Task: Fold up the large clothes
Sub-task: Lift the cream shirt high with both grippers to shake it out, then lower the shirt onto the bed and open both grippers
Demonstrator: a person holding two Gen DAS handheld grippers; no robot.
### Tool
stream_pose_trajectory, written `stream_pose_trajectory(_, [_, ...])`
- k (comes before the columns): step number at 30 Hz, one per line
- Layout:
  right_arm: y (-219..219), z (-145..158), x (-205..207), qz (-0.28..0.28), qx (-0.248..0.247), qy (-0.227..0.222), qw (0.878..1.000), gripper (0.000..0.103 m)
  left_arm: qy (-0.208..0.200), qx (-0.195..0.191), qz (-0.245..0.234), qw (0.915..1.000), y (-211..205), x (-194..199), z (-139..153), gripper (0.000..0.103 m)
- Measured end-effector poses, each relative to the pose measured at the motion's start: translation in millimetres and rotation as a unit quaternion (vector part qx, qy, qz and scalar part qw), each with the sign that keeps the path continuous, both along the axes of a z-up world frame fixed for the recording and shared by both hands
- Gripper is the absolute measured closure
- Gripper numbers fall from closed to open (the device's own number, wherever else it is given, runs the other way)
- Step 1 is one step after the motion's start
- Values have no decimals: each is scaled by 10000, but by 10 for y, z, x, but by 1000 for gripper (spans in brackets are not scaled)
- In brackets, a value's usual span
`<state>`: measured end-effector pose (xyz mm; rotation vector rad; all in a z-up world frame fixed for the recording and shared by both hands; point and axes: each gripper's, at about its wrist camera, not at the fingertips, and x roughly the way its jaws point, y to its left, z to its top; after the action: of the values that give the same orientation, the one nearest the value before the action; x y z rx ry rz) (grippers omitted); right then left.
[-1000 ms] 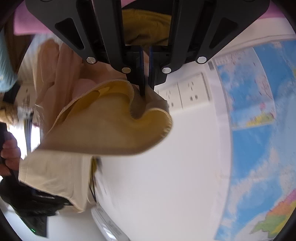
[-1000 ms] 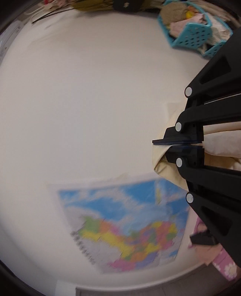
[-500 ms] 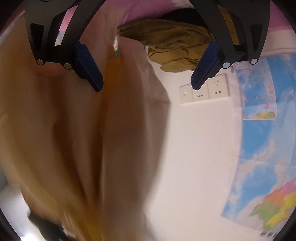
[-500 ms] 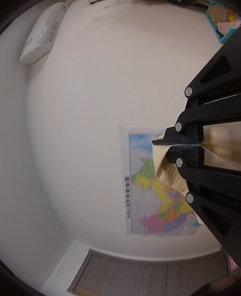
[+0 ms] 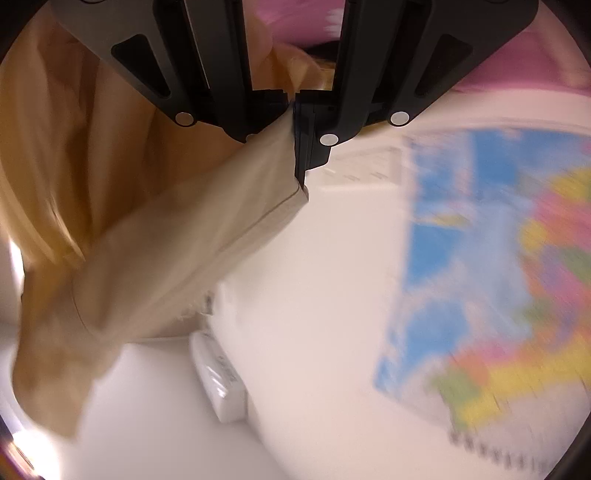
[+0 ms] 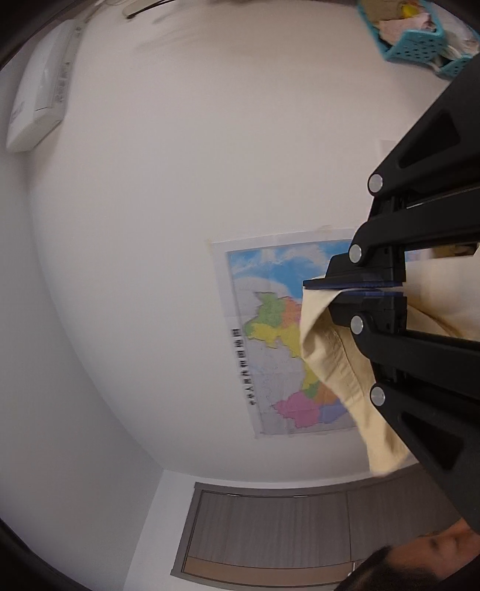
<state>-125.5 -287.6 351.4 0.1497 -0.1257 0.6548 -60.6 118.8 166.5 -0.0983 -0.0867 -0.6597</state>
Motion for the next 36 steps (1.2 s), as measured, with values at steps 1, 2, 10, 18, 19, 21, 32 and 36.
stream_pose_trajectory(1, [9, -64, 4, 21, -20, 101, 9999, 102, -105, 79, 221, 9997, 91, -172, 70, 101])
stream_pose_trajectory(2, [16, -107, 8, 69, -37, 164, 9998, 102, -137, 118, 378, 9991, 171, -321, 138, 101])
stream_pose_trajectory(10, [88, -509, -125, 453, -58, 546, 9975, 102, -455, 389, 1724, 9832, 528, -1335, 585, 101])
stream_pose_trajectory(18, [244, -433, -560, 845, -244, 70, 9961, 102, -514, 543, 2527, 9647, 675, -2134, 1007, 100])
stream_pose_trajectory(19, [257, -390, -556, 843, -254, -9, 9961, 102, -478, 545, 2568, 9637, 680, -2176, 1045, 100])
stream_pose_trajectory(21, [277, -323, -412, 876, -184, 58, 9960, 102, -321, 564, 2688, 9610, 678, -2171, 1124, 100])
stream_pose_trajectory(32, [1225, -1566, 2401, 865, -224, 2651, 9601, 101, 2180, 1009, 3529, 9043, 960, -121, 126, 100])
stream_pose_trajectory(36, [1750, -2542, 3395, 563, -617, 3792, 9215, 101, 3421, 1160, 3722, 8550, 1221, 816, -880, 100])
